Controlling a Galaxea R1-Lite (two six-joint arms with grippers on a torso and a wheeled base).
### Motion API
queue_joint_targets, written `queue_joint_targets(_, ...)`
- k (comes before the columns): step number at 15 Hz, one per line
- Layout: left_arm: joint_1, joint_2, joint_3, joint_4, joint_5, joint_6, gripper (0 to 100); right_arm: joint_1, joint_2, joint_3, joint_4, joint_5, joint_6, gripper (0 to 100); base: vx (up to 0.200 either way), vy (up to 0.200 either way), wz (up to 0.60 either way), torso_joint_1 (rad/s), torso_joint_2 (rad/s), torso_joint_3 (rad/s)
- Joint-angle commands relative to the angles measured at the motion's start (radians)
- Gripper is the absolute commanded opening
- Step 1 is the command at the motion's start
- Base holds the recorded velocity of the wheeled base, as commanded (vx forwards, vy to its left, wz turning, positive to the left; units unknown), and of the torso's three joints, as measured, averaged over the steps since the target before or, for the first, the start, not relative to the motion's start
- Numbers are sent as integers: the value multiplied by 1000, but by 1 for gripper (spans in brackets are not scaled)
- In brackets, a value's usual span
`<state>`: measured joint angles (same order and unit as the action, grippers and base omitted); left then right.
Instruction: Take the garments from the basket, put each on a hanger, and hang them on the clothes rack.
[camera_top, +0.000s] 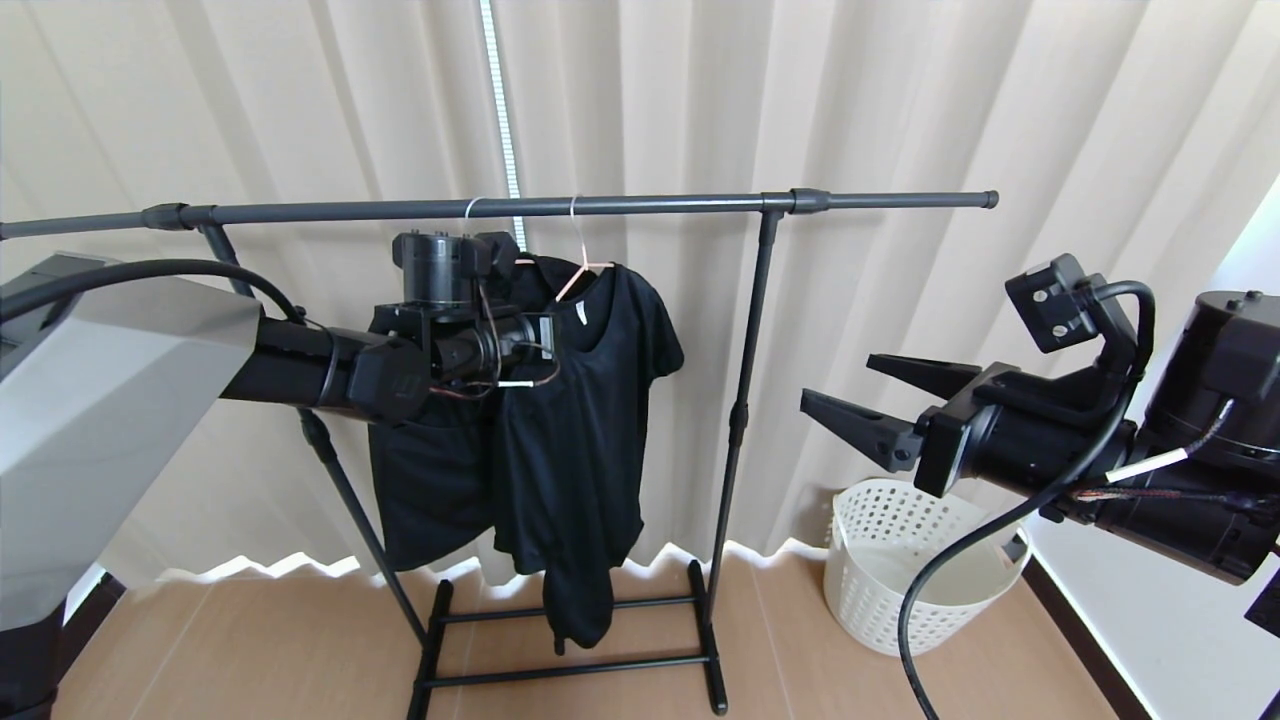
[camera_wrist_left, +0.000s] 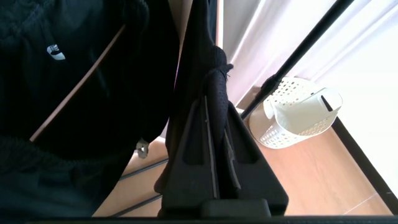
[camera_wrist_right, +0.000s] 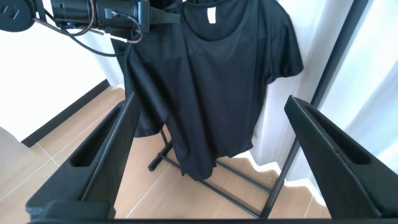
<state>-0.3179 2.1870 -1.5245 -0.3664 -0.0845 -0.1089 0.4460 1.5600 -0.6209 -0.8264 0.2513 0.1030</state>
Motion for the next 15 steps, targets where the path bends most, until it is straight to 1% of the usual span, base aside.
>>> queue_joint_targets(1, 0, -4, 6, 0, 0, 0, 0, 0, 2, 0, 0, 0, 0, 100, 0, 0, 0, 0, 0, 0)
queue_joint_targets(2, 0, -6, 7, -2, 0, 2, 100, 0, 3, 0, 0, 0, 0, 100, 0, 0, 0, 0, 0, 0)
queue_joint_targets(6, -1, -9, 3, 0, 31, 0, 100, 0, 2, 0, 0, 0, 0, 100, 0, 0, 0, 0, 0, 0)
queue_joint_targets(9, 0, -43, 15, 3, 32, 0, 100, -1, 3, 1, 0, 0, 0, 100, 0, 0, 0, 0, 0, 0)
queue_joint_targets(13, 0, -131, 96, 4, 34, 2, 100, 0, 2, 1, 0, 0, 0, 100, 0, 0, 0, 0, 0, 0)
queue_joint_targets(15, 0, -201, 158, 4, 34, 5, 100, 0, 2, 3, 0, 0, -2, 100, 0, 0, 0, 0, 0, 0)
